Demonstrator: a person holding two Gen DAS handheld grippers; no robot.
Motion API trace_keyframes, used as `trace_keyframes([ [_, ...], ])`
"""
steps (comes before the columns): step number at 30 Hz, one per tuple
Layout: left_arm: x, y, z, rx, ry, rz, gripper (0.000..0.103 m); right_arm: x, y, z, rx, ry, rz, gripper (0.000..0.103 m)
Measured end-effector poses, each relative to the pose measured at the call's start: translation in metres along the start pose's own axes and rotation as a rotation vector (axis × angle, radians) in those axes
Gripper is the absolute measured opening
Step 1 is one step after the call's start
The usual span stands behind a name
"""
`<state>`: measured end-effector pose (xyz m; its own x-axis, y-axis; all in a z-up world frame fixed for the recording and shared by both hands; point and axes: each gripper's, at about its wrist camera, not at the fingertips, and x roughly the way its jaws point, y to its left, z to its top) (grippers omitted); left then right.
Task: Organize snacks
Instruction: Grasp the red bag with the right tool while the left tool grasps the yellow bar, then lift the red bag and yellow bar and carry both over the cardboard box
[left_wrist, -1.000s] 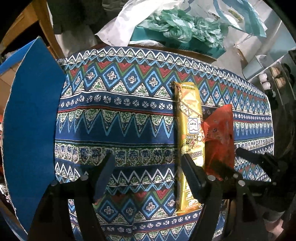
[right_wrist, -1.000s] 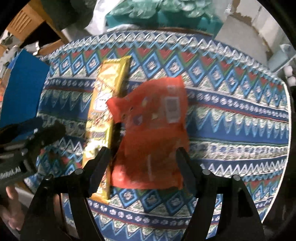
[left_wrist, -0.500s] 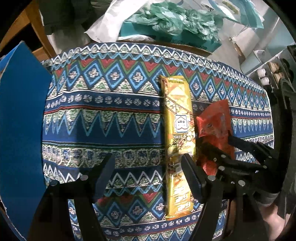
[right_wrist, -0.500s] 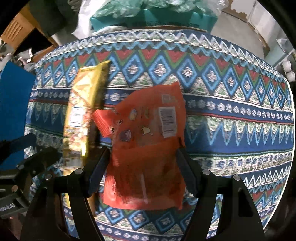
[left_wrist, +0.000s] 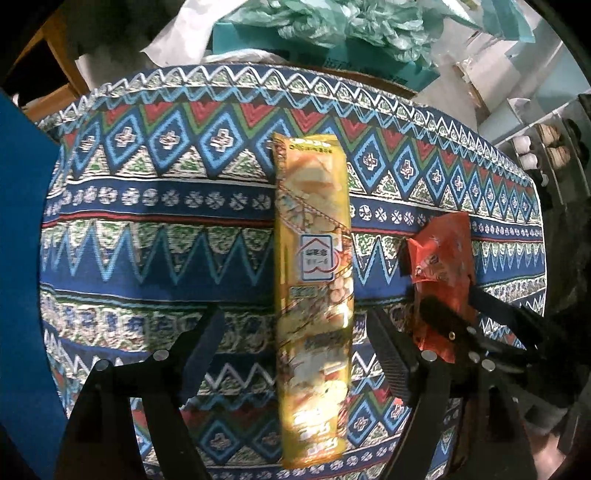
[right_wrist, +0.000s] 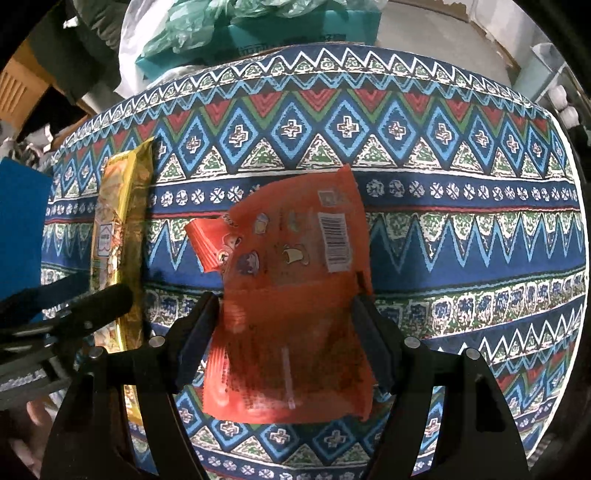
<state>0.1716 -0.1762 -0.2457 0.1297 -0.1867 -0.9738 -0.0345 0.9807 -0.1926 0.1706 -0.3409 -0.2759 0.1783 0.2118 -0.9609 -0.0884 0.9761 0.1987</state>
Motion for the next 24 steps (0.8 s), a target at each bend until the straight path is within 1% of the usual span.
trace_keyframes([
  [3, 0.01, -0.007, 0.0, 0.014, 0.003, 0.013, 0.08, -0.003, -0.006, -0.006, -0.006, -0.007, -0.009, 0.074],
  [4, 0.011, -0.009, 0.0, 0.023, -0.007, 0.019, 0.08, -0.002, -0.008, -0.006, -0.008, -0.01, -0.016, 0.075],
  [7, 0.013, -0.014, -0.003, 0.058, -0.021, 0.031, 0.079, 0.0, -0.004, -0.012, -0.041, -0.02, -0.054, 0.075],
  [9, 0.012, -0.015, -0.007, 0.082, -0.035, 0.055, 0.066, 0.001, -0.001, -0.011, -0.056, -0.018, -0.072, 0.075],
  [10, 0.011, -0.016, -0.01, 0.092, -0.043, 0.061, 0.052, 0.001, 0.0, -0.011, -0.065, -0.018, -0.081, 0.075],
  [11, 0.01, -0.017, -0.011, 0.102, -0.039, 0.035, 0.036, 0.002, 0.001, -0.011, -0.072, -0.014, -0.092, 0.074],
  [12, 0.012, -0.017, -0.012, 0.103, -0.019, 0.013, 0.033, 0.002, 0.003, -0.011, -0.078, -0.012, -0.1, 0.07],
  [13, 0.011, -0.018, -0.013, 0.103, -0.019, 0.016, 0.032, 0.002, 0.004, -0.012, -0.088, -0.009, -0.116, 0.067],
  [15, 0.009, -0.018, -0.015, 0.115, -0.033, 0.035, 0.031, 0.002, 0.006, -0.015, -0.094, -0.009, -0.125, 0.057],
  [16, 0.008, -0.018, -0.017, 0.121, -0.039, 0.044, 0.031, 0.001, 0.004, -0.016, -0.091, -0.01, -0.115, 0.055],
  [18, 0.007, -0.015, -0.02, 0.118, -0.044, 0.053, 0.031, -0.001, 0.002, -0.018, -0.082, -0.017, -0.084, 0.048],
  [19, 0.006, -0.013, -0.021, 0.113, -0.044, 0.051, 0.031, -0.004, 0.0, -0.016, -0.075, -0.022, -0.073, 0.047],
  [21, 0.003, -0.009, -0.023, 0.109, -0.049, 0.056, 0.031, -0.01, -0.002, -0.016, -0.064, -0.038, -0.06, 0.044],
  [24, -0.004, 0.0, -0.024, 0.112, -0.063, 0.061, 0.031, -0.014, -0.001, -0.018, -0.08, -0.047, -0.052, 0.041],
])
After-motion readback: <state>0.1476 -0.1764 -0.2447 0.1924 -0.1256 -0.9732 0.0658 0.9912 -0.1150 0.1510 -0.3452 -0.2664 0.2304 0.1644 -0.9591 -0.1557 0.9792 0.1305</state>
